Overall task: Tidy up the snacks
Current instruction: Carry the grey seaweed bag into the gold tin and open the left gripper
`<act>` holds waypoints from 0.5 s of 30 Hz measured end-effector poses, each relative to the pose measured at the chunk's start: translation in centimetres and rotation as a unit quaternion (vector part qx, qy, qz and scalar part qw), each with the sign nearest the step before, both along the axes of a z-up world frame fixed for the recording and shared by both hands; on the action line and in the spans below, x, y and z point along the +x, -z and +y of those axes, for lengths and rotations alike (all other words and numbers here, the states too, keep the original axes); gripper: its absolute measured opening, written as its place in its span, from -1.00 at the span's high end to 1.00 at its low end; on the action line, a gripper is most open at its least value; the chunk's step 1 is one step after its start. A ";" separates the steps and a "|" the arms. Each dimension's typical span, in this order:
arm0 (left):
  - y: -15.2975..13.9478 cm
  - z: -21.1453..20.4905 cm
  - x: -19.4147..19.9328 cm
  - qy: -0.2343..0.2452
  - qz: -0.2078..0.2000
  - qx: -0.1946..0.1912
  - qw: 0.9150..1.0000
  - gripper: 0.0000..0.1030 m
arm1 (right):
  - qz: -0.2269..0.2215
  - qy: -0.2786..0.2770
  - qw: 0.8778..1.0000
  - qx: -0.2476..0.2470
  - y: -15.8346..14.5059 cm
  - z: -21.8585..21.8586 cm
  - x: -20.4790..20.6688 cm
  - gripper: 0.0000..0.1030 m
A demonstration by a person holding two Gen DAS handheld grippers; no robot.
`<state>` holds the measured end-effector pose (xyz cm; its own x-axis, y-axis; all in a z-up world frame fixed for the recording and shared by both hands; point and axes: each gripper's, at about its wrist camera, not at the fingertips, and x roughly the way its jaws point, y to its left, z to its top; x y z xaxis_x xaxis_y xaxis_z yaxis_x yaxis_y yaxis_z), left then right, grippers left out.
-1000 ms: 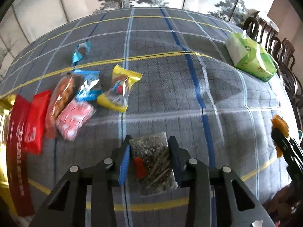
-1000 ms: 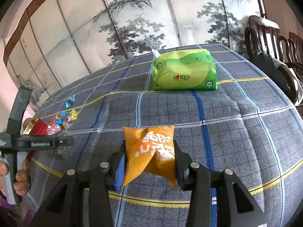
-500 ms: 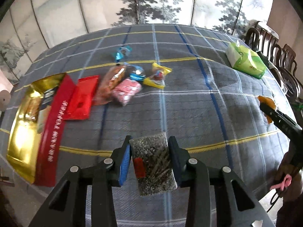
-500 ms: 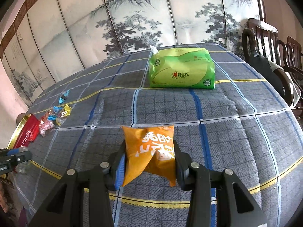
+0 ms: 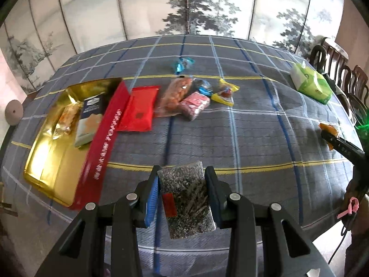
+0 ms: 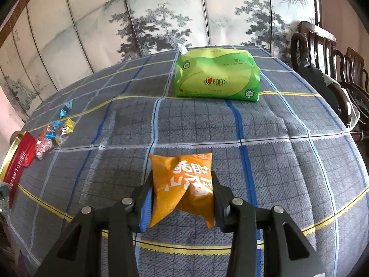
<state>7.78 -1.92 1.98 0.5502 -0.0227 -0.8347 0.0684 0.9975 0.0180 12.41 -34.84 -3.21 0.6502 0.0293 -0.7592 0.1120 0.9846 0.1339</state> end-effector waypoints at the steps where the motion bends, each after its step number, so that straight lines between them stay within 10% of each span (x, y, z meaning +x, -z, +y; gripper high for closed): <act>1: -0.1 0.4 -0.1 -0.002 0.000 -0.002 1.000 0.33 | 0.003 0.001 1.000 -0.002 0.1 0.0 0.1 0.17; 15: -0.7 4.6 -1.6 -0.027 -0.004 -0.005 1.000 0.33 | 0.013 0.000 0.999 -0.039 0.1 1.0 0.4 0.16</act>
<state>6.14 2.64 2.70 0.5576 -0.0015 -0.8301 0.0148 0.9999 0.0081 12.83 -33.82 -3.33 0.6299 -0.0311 -0.7760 0.1149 0.9919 0.0535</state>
